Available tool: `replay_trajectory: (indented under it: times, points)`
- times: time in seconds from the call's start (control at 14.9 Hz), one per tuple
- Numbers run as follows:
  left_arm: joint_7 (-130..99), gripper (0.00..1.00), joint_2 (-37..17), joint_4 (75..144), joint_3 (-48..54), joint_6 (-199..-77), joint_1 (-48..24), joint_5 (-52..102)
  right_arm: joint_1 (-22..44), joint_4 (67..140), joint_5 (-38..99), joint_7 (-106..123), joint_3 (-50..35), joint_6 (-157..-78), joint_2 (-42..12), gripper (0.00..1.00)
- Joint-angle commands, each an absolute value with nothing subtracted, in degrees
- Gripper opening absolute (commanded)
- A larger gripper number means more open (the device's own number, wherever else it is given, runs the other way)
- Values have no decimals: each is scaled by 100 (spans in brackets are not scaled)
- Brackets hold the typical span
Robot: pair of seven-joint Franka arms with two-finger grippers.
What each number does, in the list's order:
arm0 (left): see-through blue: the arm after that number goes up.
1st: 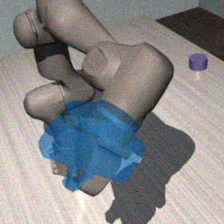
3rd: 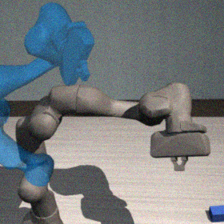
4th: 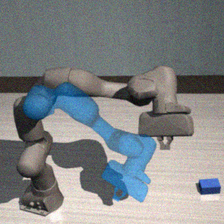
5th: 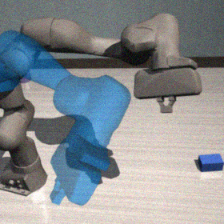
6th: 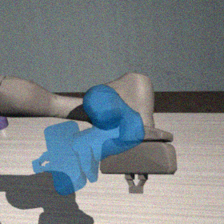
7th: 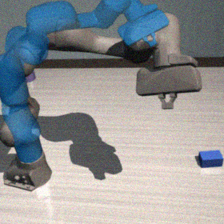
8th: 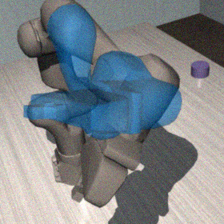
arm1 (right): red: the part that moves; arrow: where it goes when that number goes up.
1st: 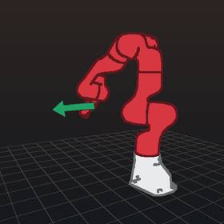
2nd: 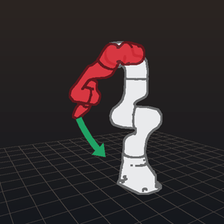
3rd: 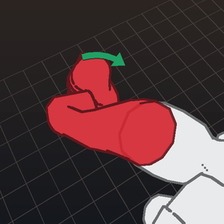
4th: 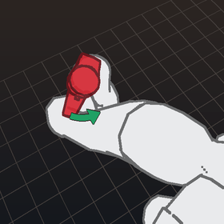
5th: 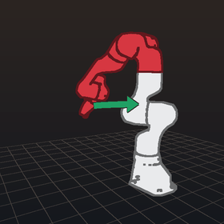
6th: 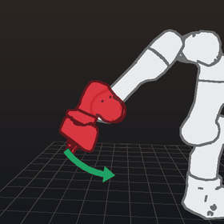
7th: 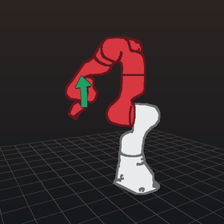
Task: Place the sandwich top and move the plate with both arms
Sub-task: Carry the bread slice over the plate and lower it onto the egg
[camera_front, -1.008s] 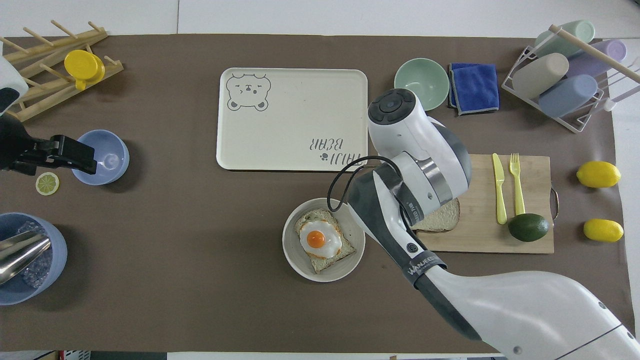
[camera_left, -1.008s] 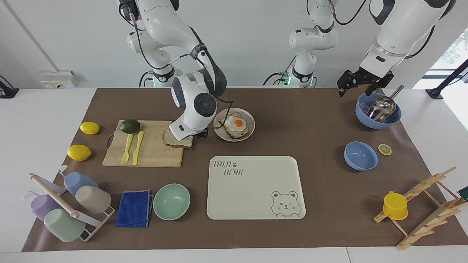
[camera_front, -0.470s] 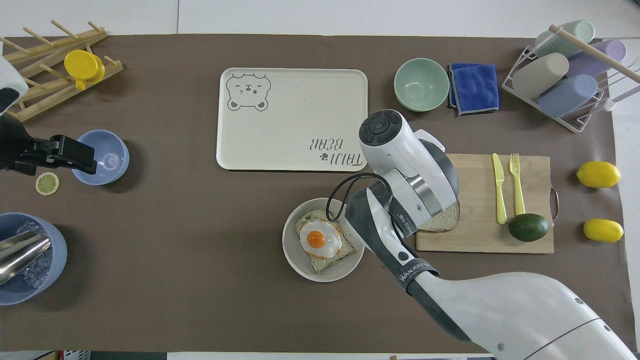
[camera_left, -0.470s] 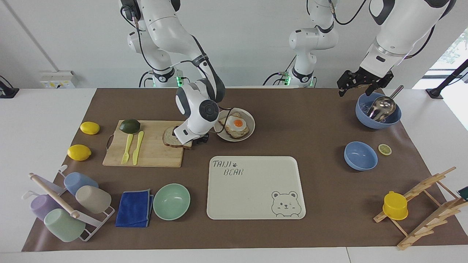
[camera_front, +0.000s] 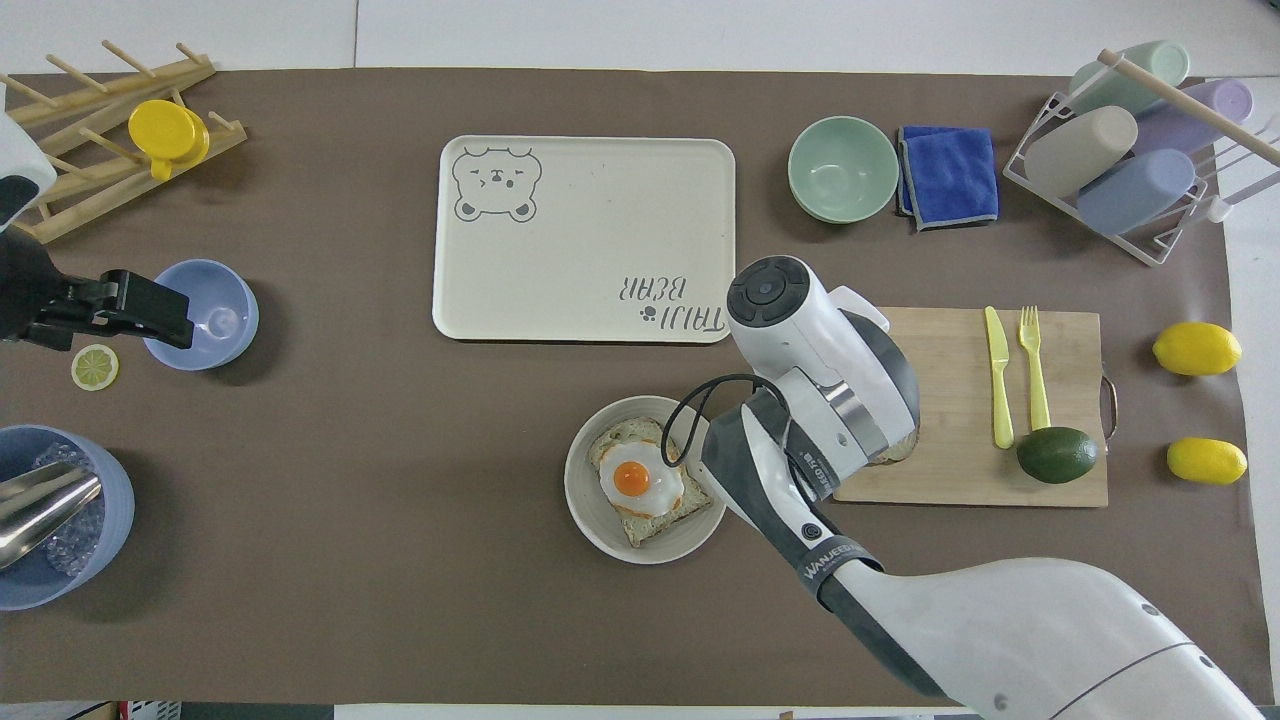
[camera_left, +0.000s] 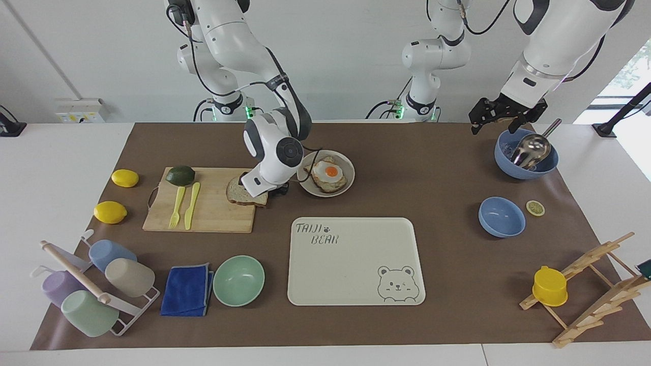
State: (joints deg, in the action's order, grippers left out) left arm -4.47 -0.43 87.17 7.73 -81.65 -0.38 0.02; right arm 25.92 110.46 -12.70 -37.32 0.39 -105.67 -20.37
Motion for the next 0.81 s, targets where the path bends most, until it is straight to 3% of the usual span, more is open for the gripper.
replay_trajectory:
  times: [0.0,0.13,0.27,0.34,0.47,0.74]
  points:
    - [-483,100,114,8895,773,-8244,9,79,2602,11285,-1397,-3823,18,-10617,-1837,93]
    - [-483,100,114,8903,773,-8244,9,79,2602,11276,-1406,-3780,18,-10565,-1837,63]
    - [-483,100,114,8903,773,-8244,9,79,2610,11268,-1406,-3753,0,-10547,-1837,8]
    - [-483,100,114,8903,773,-8244,9,79,2610,11241,-1406,-3753,-35,-10538,-1837,0]
    - [-483,100,114,8903,773,-8244,9,79,2602,11067,-1406,-3753,-79,-10390,-1872,0]
    - [-483,100,114,8903,773,-8244,9,79,2628,10013,-1406,-3727,-535,-9591,-2065,0]
